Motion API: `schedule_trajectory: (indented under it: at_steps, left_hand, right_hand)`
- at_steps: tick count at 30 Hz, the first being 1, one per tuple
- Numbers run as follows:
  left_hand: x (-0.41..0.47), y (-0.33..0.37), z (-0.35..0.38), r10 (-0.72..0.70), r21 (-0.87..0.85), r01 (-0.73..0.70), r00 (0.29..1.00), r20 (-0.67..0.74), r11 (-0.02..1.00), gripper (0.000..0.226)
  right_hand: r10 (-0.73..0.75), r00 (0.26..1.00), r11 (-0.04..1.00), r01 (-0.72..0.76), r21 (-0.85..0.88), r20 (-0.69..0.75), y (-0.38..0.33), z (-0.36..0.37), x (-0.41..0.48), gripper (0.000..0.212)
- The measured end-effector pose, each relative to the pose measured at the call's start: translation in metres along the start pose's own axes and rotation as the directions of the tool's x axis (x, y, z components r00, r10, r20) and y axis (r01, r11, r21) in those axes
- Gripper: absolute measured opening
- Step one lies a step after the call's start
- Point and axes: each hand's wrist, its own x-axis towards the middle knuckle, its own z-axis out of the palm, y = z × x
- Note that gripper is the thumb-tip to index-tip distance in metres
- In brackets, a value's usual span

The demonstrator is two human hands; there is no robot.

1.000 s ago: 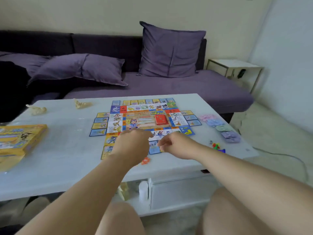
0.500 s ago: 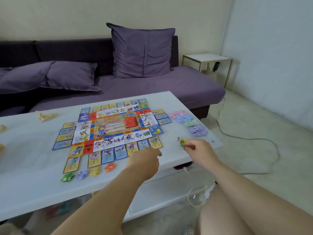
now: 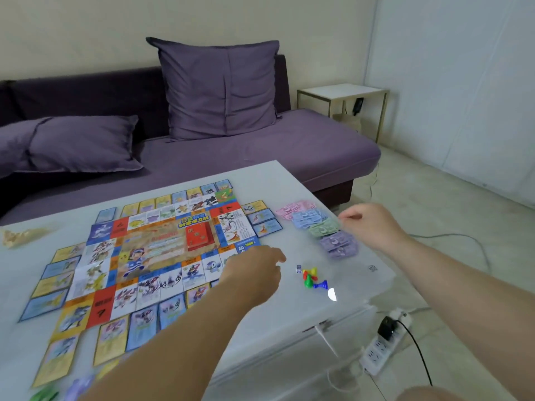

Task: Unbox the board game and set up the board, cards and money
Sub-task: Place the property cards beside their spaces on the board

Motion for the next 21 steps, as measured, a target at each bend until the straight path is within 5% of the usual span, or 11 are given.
schedule_trajectory:
  at_steps: [14,21]
  left_hand:
    - [0.158,-0.016,-0.011,0.003,0.365,-0.012,1.000,0.027,0.931,0.051]
    - [0.192,-0.025,-0.007,0.179,0.414,-0.191,0.981,0.068,0.890,0.068]
  right_hand:
    - [0.146,0.953,0.967,-0.081,-0.241,0.266,-0.016,0.028,0.130,0.030]
    - [0.182,0.936,0.946,-0.083,-0.314,0.302,-0.024,0.059,0.171,0.033]
